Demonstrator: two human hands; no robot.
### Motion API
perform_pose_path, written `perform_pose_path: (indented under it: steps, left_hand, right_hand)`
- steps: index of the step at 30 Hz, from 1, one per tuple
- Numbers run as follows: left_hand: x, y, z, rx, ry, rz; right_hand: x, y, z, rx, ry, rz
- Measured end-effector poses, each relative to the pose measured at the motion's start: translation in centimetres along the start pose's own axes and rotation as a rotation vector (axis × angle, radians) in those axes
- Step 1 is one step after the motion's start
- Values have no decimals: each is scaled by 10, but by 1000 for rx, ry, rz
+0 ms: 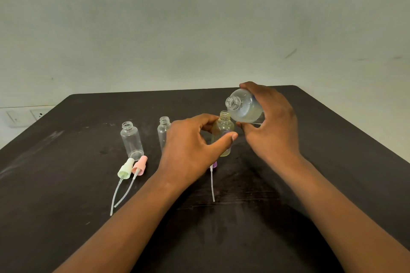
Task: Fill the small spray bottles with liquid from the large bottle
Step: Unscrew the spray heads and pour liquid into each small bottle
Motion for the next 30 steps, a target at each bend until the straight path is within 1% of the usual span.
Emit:
perform_pose_path:
  steps: [15,30]
  left_hand:
    - [-1,0,1,3,-19,-3]
    - [0,2,2,35,10,29]
  right_hand:
    - [1,1,-4,20,-16,-12]
    - [2,-2,-2,-18,-4,11]
Point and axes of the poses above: each hand's wrist, its own x-axis towards the middle knuckle, its own y-axis out of the palm, z = x × y, the point moved 7 cm from there along x, towards the middle knuckle, and after that the axes turned 7 degrees about -x, right-handed, at the moved point
